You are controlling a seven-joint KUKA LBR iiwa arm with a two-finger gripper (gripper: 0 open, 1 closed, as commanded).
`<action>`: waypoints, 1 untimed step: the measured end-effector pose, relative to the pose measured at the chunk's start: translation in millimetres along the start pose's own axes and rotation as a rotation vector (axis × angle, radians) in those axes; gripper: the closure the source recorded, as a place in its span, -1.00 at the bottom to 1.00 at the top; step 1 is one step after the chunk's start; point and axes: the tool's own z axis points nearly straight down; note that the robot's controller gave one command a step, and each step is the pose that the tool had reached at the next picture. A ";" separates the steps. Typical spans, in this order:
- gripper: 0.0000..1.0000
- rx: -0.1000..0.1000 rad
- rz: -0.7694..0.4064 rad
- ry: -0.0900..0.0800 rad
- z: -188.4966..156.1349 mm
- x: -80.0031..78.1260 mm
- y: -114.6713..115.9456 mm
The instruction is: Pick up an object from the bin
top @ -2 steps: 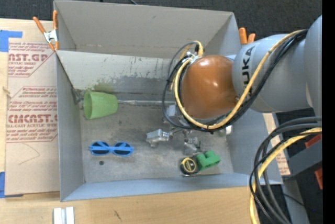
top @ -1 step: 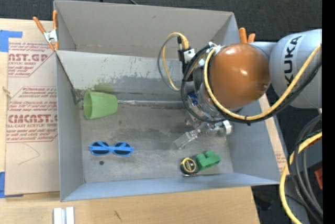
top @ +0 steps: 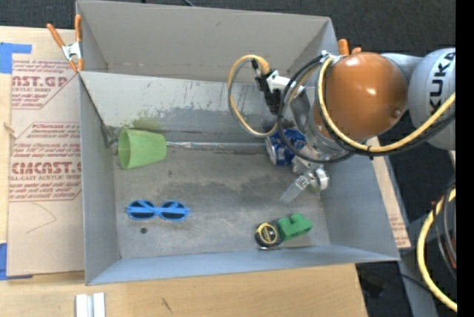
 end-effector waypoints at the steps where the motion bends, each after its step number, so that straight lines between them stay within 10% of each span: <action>1: -1.00 0.000 -0.289 0.000 -9.3 61.4 23.0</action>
Offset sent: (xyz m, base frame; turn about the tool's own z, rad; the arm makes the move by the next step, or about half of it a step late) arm 0.0222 -0.0615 0.0097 -0.2962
